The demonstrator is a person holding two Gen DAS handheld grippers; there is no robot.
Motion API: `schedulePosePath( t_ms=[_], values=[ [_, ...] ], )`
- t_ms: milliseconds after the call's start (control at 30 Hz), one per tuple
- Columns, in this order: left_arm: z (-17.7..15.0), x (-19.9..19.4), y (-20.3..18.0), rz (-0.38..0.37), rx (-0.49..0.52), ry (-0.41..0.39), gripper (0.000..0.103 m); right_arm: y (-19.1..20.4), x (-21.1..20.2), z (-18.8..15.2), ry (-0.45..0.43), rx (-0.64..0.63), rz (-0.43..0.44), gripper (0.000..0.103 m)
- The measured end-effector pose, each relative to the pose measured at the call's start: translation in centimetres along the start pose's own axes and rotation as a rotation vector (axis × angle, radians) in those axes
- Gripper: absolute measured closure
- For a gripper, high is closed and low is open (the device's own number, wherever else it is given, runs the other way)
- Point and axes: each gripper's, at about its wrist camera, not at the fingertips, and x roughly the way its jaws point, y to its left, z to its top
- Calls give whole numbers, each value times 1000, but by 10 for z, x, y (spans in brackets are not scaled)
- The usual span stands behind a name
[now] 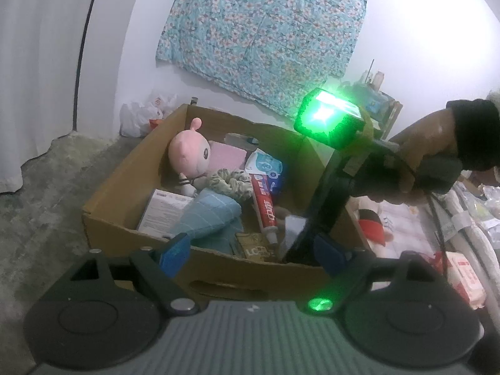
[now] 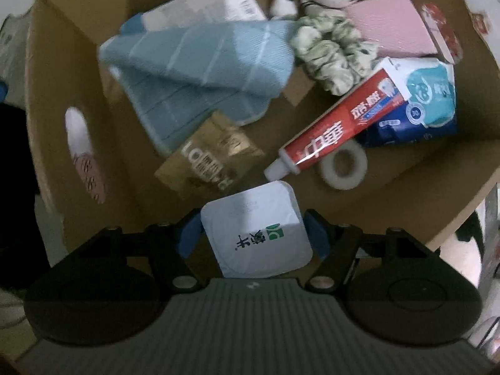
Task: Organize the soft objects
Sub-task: 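Lower the white carton into the box and open the right tool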
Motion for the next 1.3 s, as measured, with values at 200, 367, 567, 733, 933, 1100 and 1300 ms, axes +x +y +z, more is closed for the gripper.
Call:
schedulePosePath(
  t_ms=[200, 367, 567, 733, 933, 1100, 1300],
  values=[
    [0, 1, 0, -2, -2, 1, 13, -7, -2, -1, -35, 53, 40, 34],
    [1, 0, -3, 16, -17, 5, 7, -12, -25, -14, -135, 102, 54, 21],
    [4, -15, -10, 57, -36, -10, 0, -11, -88, -61, -378, 210, 106, 13],
    [5, -33, -21, 92, -50, -16, 0, 4, -124, -131, -605, 359, 116, 1],
    [6, -49, -36, 189, -25, 15, 0, 39, -122, -212, -738, 594, 8, 1],
    [9, -58, -45, 257, -32, 34, 0, 71, -106, -249, -799, 763, -89, 1],
    [11, -58, -53, 340, -46, 93, 0, 102, -102, -263, -830, 861, -228, 1]
  ],
)
